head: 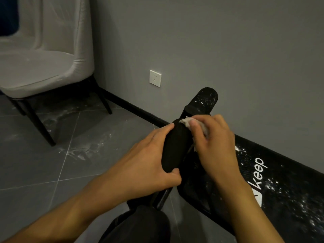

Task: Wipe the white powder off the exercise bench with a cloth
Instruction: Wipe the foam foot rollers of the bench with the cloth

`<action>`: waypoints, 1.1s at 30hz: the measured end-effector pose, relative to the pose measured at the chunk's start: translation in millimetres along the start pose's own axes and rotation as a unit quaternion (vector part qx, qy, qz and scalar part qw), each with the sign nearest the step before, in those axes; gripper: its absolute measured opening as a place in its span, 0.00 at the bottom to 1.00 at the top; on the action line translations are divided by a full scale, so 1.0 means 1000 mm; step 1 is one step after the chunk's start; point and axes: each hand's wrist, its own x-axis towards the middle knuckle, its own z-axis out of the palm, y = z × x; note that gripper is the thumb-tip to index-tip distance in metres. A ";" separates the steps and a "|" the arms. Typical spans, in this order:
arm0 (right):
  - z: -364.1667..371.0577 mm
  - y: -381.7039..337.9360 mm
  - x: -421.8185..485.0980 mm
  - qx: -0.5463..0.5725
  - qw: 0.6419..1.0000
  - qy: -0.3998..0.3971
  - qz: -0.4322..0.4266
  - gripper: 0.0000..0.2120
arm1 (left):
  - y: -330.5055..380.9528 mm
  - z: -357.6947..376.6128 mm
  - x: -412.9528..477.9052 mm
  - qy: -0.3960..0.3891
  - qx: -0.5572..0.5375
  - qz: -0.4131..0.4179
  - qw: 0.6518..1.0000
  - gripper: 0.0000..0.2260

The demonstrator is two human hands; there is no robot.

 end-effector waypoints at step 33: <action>0.018 0.021 -0.033 0.041 0.990 0.124 -0.053 0.09 | 0.010 -0.026 0.067 -0.020 -0.051 -0.009 0.998 0.26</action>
